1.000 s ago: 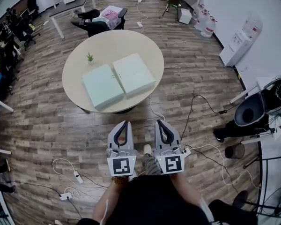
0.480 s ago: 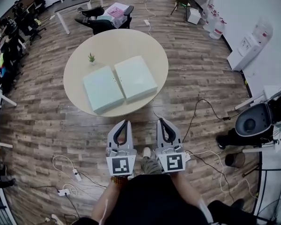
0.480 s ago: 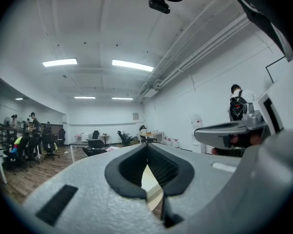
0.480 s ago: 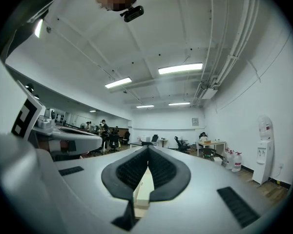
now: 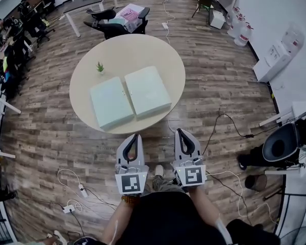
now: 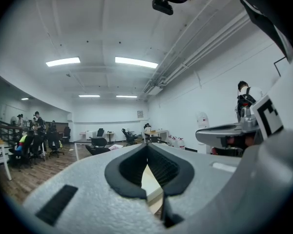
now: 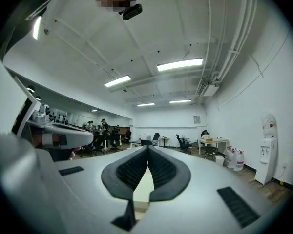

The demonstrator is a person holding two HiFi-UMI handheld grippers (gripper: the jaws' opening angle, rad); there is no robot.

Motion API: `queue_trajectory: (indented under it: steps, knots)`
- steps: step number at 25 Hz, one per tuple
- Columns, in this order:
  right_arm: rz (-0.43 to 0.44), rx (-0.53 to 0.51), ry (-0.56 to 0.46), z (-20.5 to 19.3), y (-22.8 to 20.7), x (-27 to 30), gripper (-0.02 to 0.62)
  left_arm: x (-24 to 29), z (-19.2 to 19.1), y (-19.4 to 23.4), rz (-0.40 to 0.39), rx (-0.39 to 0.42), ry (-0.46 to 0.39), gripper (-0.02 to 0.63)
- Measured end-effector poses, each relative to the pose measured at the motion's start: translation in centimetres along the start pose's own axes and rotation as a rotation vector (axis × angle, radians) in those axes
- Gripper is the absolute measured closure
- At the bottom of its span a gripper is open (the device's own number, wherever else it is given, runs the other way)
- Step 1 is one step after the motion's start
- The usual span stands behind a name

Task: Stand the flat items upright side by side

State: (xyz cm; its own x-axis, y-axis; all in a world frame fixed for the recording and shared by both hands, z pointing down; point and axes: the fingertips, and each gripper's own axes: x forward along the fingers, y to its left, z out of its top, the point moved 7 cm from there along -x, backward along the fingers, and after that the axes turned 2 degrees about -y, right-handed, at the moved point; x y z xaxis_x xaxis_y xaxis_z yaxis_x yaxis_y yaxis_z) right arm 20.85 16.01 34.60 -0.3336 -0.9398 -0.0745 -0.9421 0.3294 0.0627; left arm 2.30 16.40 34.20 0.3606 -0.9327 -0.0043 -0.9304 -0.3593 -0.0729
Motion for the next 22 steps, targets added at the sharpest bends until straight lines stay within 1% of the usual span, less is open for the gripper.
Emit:
queue_trajectory:
  steps: [4, 9, 11, 16, 22]
  knots:
    - [0.011, 0.000, 0.014, -0.3, -1.1, 1.2, 0.597, 0.9, -0.5, 0.3, 0.018, -0.005, 0.020, 0.595]
    - [0.031, -0.028, 0.035, -0.7, -1.7, 2.3, 0.597, 1.8, -1.1, 1.1, 0.046, -0.043, 0.018, 0.595]
    - [0.037, -0.034, 0.042, -0.9, -1.7, 3.1, 0.597, 2.4, -1.4, 1.8, 0.052, -0.044, 0.017, 0.595]
    - [0.037, -0.050, 0.070, -0.9, -2.7, 4.6, 0.597, 4.8, -1.3, 2.4, 0.039, -0.059, 0.009, 0.595]
    - [0.014, -0.046, 0.091, -1.7, -3.6, 7.0, 0.597, 7.0, -1.9, 3.7, 0.012, -0.062, 0.030, 0.595]
